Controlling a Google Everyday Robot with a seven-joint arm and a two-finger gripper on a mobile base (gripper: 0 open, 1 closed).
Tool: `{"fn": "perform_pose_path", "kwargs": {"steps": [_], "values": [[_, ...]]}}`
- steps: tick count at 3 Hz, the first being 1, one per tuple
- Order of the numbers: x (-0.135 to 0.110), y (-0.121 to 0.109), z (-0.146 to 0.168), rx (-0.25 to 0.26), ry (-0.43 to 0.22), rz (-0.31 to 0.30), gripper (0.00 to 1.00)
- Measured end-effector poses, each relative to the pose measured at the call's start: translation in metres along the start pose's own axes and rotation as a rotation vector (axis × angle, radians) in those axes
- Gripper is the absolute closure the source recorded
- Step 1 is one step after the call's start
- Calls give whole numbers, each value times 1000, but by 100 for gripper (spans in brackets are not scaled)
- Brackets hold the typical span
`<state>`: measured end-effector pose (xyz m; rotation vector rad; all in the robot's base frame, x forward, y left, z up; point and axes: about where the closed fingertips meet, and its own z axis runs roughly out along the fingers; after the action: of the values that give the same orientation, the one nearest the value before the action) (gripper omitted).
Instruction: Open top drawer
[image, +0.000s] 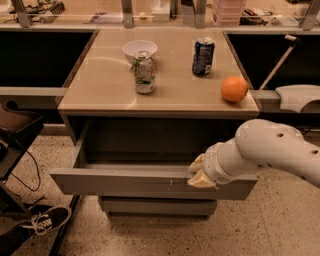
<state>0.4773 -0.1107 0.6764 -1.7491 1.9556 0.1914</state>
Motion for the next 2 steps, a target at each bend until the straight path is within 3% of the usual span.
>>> {"fn": "perform_pose_path", "kwargs": {"steps": [2], "values": [[4, 12, -5, -12, -2, -5, 100]]}}
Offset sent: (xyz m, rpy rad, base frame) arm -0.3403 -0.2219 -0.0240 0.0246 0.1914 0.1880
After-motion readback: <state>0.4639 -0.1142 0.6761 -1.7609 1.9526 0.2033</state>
